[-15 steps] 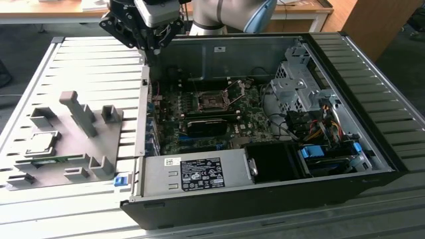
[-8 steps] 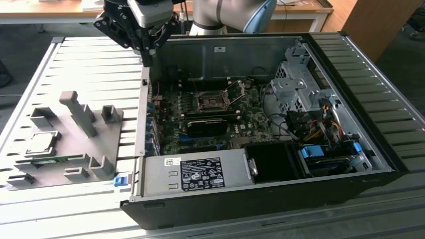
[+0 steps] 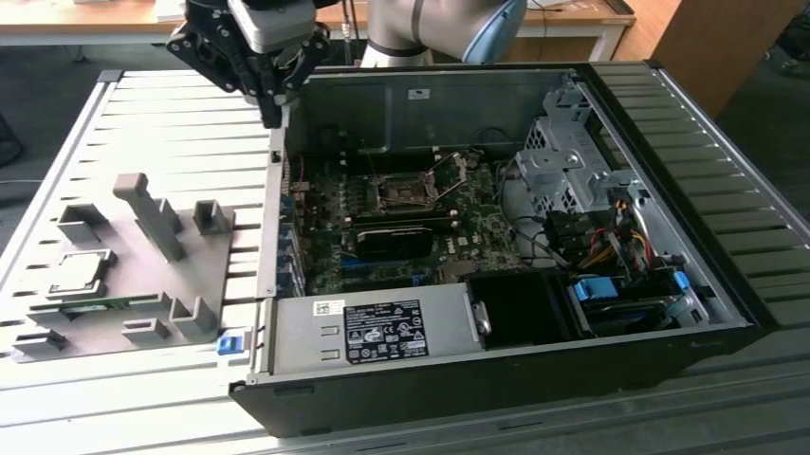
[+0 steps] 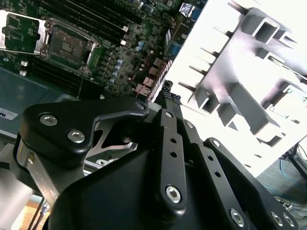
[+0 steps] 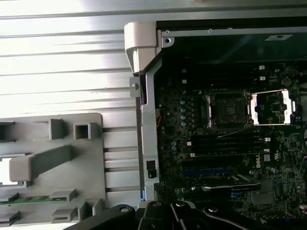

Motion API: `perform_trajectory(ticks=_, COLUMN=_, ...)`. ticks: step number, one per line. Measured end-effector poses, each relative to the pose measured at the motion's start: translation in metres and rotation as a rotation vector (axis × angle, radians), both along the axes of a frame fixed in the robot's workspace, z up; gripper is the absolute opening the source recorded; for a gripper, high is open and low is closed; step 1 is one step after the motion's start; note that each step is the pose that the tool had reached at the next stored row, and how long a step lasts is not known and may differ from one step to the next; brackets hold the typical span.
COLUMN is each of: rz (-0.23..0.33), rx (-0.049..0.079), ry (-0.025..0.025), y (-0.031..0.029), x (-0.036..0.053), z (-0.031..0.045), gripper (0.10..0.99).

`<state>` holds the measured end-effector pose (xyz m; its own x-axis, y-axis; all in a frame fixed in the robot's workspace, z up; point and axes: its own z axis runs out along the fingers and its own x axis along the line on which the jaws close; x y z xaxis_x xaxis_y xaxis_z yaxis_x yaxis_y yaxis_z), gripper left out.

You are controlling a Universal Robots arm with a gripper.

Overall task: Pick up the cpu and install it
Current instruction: 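Reach for the cpu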

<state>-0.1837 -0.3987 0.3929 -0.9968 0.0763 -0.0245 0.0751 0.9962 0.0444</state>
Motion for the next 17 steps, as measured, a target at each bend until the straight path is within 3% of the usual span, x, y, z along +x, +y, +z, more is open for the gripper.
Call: perform_trajectory(ticks=17, rz=0.0, rx=0.0, ry=0.0, y=0.0, x=-0.0175, z=-0.0001, gripper=0.106)
